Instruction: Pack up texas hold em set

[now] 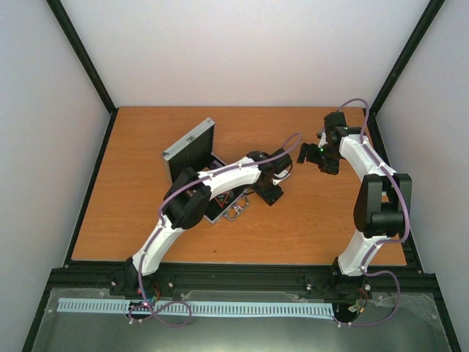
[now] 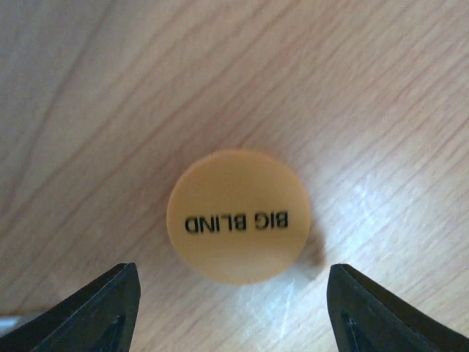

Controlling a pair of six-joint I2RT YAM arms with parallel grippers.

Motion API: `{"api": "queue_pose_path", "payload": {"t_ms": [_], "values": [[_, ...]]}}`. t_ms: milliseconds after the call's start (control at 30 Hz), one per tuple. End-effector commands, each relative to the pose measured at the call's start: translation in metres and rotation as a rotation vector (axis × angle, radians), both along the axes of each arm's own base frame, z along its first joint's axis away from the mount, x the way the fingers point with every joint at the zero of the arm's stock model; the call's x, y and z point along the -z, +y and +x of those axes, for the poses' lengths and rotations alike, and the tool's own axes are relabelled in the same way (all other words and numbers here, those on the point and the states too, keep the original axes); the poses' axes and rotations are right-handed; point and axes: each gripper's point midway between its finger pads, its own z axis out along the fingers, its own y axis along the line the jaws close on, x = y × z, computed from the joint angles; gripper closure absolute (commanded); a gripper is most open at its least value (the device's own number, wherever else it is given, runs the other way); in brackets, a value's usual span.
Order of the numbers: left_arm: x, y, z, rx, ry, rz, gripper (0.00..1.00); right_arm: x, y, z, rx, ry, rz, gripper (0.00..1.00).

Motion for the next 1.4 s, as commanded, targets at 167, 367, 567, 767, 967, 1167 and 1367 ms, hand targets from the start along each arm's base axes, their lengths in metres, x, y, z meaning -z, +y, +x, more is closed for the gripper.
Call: {"api": "queue_pose_path", "payload": {"t_ms": [167, 367, 567, 767, 967, 1167, 1367], "values": [[-0.002, -0.017, 0.011, -0.010, 0.016, -0.010, 0.29, -0.004, -0.004, 0.000, 0.000, -0.021, -0.002, 0.00], [0.012, -0.013, 0.008, -0.018, 0.043, 0.021, 0.30, -0.003, -0.004, -0.001, -0.001, -0.019, -0.003, 0.00], [0.020, -0.012, 0.005, -0.013, 0.062, 0.031, 0.40, -0.002, -0.004, -0.001, -0.002, -0.017, -0.004, 0.00], [0.022, -0.009, 0.004, -0.020, 0.063, 0.042, 0.54, -0.002, -0.004, -0.001, 0.001, -0.016, -0.004, 0.00], [0.012, -0.007, 0.009, -0.025, 0.031, 0.048, 0.60, -0.001, -0.004, -0.002, 0.002, -0.015, -0.003, 0.00], [-0.022, -0.008, 0.018, -0.032, -0.030, 0.025, 0.60, -0.002, -0.003, -0.002, 0.000, -0.017, 0.004, 0.00], [-0.052, -0.008, 0.021, -0.036, -0.071, -0.013, 0.59, -0.002, -0.002, -0.001, 0.001, -0.018, 0.010, 0.00]]}}
